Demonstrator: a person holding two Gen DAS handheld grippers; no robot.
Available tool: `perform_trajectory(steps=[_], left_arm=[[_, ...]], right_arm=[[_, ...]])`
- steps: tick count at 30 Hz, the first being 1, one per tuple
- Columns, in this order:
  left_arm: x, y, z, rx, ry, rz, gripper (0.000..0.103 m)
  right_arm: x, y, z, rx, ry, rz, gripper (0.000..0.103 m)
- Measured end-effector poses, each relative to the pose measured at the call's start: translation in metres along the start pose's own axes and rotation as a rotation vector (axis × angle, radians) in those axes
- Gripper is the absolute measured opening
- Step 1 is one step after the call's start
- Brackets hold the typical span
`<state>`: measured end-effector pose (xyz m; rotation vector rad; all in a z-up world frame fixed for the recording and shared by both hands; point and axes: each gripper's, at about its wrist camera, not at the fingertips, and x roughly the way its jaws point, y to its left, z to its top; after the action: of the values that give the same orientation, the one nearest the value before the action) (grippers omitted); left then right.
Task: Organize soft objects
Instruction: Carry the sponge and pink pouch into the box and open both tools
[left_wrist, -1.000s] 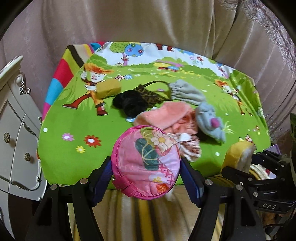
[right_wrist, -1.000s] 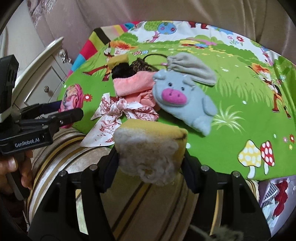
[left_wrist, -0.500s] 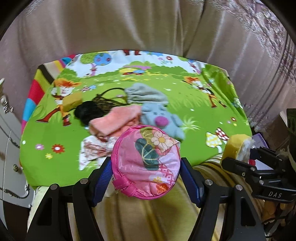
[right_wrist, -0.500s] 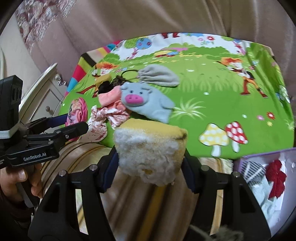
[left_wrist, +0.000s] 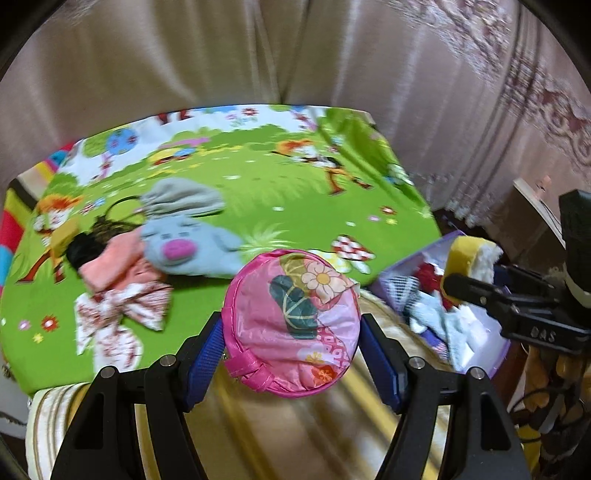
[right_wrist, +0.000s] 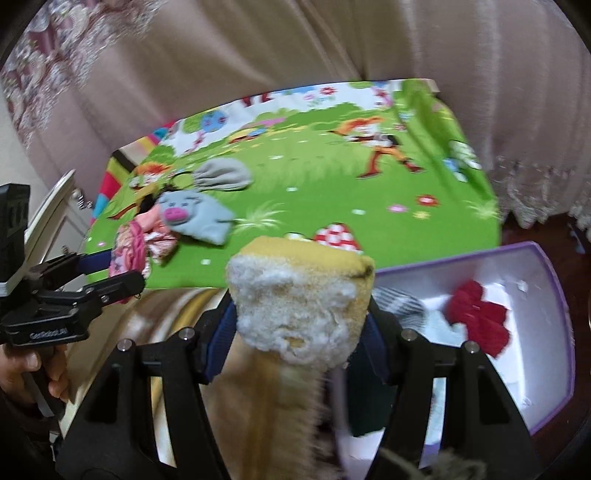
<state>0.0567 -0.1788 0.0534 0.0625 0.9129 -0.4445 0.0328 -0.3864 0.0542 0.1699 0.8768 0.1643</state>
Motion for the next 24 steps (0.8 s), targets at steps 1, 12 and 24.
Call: perform_trajectory(steps=[1, 12, 24], left_arm=[[0.001, -0.011, 0.000, 0.019, 0.003, -0.013, 0.072], [0.012, -0.097, -0.003, 0.169, 0.040, -0.130, 0.072], [0.026, -0.169, -0.017, 0.292, 0.093, -0.256, 0.073]], right_arm=[[-0.004, -0.007, -0.002, 0.007, -0.005, -0.008, 0.065], [-0.043, -0.085, -0.027, 0.105, -0.041, -0.120, 0.065], [-0.064, -0.135, -0.045, 0.215, -0.060, -0.185, 0.066]])
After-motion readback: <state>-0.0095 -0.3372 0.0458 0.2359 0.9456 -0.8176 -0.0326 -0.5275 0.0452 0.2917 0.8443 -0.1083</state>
